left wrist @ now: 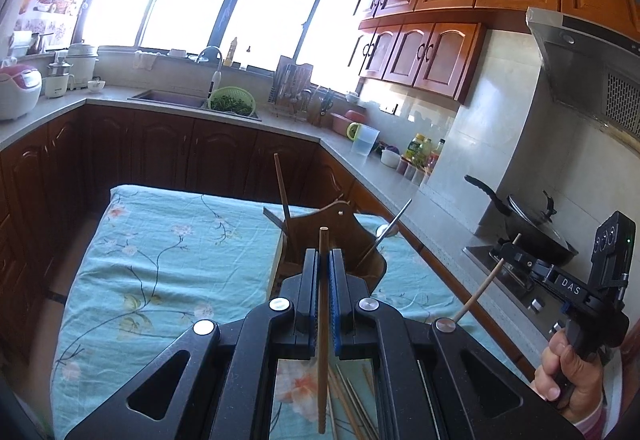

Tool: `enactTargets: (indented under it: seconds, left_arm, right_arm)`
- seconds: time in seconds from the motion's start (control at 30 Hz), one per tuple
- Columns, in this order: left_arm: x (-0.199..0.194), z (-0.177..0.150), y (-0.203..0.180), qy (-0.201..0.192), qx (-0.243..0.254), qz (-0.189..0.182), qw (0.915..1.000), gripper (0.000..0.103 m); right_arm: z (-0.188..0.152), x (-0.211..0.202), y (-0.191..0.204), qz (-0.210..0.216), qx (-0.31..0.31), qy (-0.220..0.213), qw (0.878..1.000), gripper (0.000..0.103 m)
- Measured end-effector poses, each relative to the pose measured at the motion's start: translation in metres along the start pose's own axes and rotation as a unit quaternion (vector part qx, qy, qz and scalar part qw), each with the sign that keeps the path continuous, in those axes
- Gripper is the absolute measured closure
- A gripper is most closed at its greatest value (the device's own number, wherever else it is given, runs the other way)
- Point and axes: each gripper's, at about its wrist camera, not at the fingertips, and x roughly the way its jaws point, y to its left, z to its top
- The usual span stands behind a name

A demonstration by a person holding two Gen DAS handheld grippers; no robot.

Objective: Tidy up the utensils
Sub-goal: 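Lift the held wooden chopsticks with both tools and carry them over the holder, then lower the chopsticks into the holder and open both tools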

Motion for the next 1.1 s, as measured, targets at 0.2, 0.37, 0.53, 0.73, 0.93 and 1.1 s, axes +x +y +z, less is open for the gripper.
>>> enactTargets:
  seconds: [0.2,0.37,0.53,0.73,0.93,1.1]
  left_arm:
    - [0.014,0.021,0.003,-0.03,0.0,-0.002,0.9995,0.1]
    - [0.029,0.043,0.006,-0.067,-0.008,0.0,0.9977,0.1]
    - [0.052,0.062,0.009,-0.101,-0.011,0.007,0.9948,0.1]
    - [0.094,0.069,0.014,-0.14,-0.017,0.03,0.9895,0.1]
    - [0.146,0.039,0.024,-0.138,-0.038,0.05,0.9884,0.1]
    - [0.177,0.013,0.029,-0.125,-0.057,0.065,0.9884,0.1]
  right_arm:
    - [0.026,0.006,0.0,-0.004,0.003,-0.034,0.999,0.098]
    - [0.049,0.02,0.002,-0.008,0.003,-0.059,0.998,0.098]
    - [0.07,0.039,0.004,-0.008,0.007,-0.085,0.996,0.098]
    - [0.078,0.075,0.006,-0.013,0.003,-0.087,0.996,0.098]
    - [0.057,0.104,0.0,-0.023,0.0,-0.076,0.997,0.098]
    - [0.036,0.119,-0.007,-0.027,0.006,-0.06,0.998,0.098]
